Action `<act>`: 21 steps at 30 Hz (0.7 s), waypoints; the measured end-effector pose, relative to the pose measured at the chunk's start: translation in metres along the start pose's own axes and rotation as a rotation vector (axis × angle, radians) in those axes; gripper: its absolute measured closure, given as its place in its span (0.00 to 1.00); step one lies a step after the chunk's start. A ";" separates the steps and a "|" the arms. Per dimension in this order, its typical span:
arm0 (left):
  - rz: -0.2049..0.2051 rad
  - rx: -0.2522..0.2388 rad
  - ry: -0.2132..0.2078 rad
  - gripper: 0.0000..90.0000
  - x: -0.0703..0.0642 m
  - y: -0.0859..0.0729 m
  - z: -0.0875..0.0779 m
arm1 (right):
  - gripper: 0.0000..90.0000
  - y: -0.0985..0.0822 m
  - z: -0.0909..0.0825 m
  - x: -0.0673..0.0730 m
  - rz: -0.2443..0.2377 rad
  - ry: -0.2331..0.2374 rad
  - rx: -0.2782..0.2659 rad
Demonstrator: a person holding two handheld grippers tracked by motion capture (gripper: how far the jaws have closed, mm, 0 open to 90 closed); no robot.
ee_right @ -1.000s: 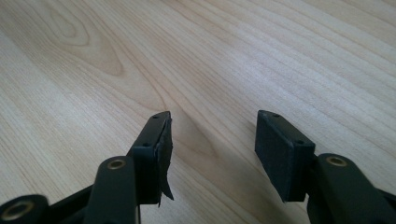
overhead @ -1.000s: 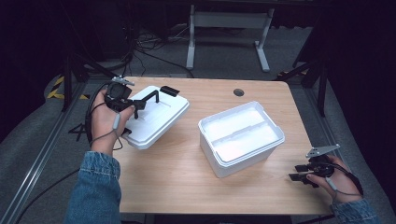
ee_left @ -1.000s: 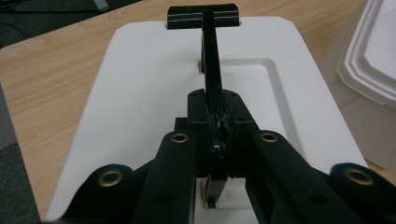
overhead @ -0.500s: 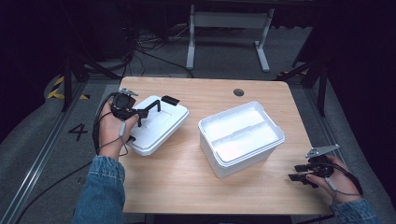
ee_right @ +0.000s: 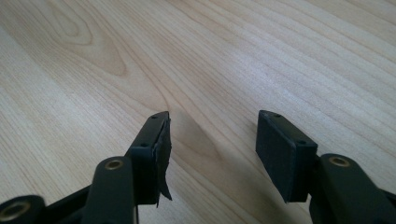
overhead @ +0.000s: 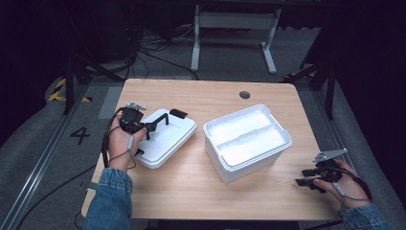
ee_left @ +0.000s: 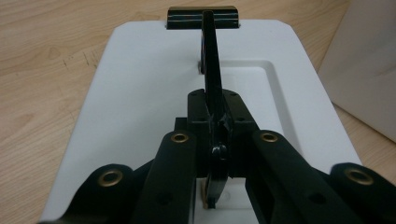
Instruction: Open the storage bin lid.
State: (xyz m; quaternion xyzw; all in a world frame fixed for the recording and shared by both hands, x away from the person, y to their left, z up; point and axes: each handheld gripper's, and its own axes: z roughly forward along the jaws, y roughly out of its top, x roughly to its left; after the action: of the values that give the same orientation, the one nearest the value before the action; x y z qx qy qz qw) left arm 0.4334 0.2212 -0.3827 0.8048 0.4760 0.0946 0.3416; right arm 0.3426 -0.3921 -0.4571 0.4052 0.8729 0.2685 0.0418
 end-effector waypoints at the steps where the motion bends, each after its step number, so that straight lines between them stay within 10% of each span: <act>1: 0.000 0.000 -0.005 0.94 -0.001 -0.002 0.002 | 0.51 0.000 0.000 0.000 -0.003 -0.003 0.000; 21: -0.028 -0.012 -0.061 0.93 0.001 -0.029 0.028 | 0.50 0.002 -0.001 0.002 -0.007 0.000 -0.003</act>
State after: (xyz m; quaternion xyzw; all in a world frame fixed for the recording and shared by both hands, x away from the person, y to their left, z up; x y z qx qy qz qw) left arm 0.4269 0.2189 -0.4221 0.7985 0.4762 0.0681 0.3621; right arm 0.3419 -0.3896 -0.4554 0.4021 0.8740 0.2694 0.0433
